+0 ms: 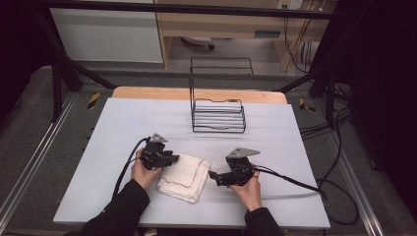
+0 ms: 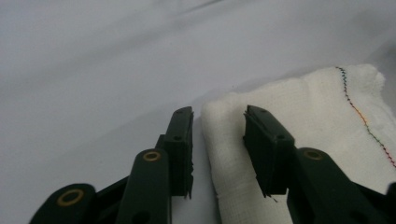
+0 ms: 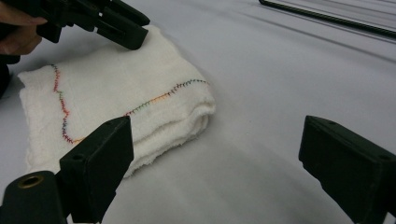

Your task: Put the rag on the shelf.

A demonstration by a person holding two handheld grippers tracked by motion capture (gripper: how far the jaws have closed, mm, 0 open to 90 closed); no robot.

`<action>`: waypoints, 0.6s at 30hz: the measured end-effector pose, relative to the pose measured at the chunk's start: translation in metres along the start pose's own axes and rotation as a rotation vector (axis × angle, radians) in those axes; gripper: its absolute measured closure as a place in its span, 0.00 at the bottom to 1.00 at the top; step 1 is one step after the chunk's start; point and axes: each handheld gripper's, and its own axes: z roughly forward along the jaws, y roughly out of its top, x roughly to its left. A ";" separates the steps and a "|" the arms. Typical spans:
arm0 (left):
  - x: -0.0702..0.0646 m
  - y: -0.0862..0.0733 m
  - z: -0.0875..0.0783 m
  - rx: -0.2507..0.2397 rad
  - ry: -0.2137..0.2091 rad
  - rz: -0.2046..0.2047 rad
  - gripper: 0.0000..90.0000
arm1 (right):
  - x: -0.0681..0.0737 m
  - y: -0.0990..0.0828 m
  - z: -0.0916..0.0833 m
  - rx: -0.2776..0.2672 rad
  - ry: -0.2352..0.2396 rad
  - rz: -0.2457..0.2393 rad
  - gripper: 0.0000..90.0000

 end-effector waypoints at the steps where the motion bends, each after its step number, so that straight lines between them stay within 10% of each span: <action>1: -0.001 0.000 0.000 0.003 -0.005 0.002 0.72 | 0.000 0.000 0.000 -0.002 0.003 0.004 0.13; 12: -0.007 -0.003 0.002 0.000 0.000 0.010 0.87 | -0.004 0.007 0.009 -0.031 0.028 0.100 0.15; 18: -0.008 -0.004 0.003 -0.008 0.002 0.026 0.88 | 0.002 0.012 0.023 -0.009 -0.008 0.062 0.28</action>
